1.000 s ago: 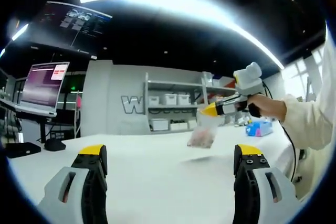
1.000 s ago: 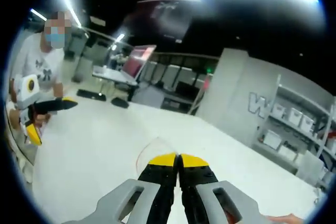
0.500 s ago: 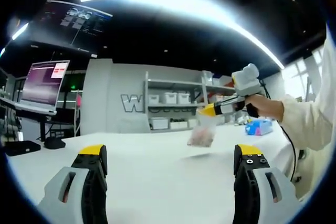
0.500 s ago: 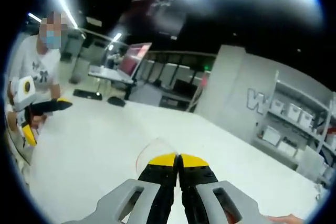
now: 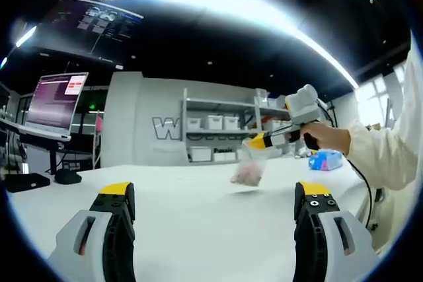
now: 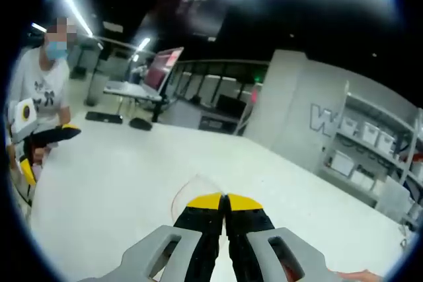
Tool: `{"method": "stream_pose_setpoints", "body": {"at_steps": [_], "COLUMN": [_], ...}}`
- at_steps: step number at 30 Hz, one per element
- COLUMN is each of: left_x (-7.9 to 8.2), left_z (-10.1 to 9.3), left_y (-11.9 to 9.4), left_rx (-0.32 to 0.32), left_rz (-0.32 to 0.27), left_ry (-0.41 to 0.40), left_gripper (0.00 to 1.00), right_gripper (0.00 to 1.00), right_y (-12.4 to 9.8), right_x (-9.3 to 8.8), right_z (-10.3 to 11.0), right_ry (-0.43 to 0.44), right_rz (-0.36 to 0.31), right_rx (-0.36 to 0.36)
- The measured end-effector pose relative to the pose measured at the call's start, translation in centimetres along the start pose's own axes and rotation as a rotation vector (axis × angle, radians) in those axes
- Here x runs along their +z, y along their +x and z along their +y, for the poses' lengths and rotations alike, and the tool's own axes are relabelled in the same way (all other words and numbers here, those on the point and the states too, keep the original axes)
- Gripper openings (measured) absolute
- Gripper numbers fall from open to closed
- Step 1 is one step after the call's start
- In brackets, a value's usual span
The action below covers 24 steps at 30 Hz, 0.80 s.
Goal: Open the resealable bag by pulling the two sides of the seal apart until the entire bag opening is separated and visibly accessible.
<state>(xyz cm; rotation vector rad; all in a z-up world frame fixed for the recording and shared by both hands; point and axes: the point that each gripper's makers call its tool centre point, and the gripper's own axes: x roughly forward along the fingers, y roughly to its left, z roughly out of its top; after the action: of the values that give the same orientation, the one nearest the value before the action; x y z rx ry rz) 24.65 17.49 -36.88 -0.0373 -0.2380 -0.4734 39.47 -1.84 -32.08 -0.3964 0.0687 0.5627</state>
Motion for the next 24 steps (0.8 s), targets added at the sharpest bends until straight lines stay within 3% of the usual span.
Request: {"method": "stream_pose_setpoints", "body": {"at_steps": [15,24], "left_x": [-0.3,-0.4], "left_z": [0.0,0.2], "left_y": [0.1,0.1], "left_rx": [0.001,0.006], "left_rz": [0.006,0.008], "left_ry": [-0.003,-0.006], "left_gripper": [0.99,0.99], "right_gripper": [0.00,0.00], "right_y": [1.0,1.6], "right_x": [-0.7,-0.2], "right_z": [-1.1,-1.2], "right_ry": [-0.060,-0.202], "right_rz": [0.034,0.044], "right_rx": [-0.034,-0.073]}}
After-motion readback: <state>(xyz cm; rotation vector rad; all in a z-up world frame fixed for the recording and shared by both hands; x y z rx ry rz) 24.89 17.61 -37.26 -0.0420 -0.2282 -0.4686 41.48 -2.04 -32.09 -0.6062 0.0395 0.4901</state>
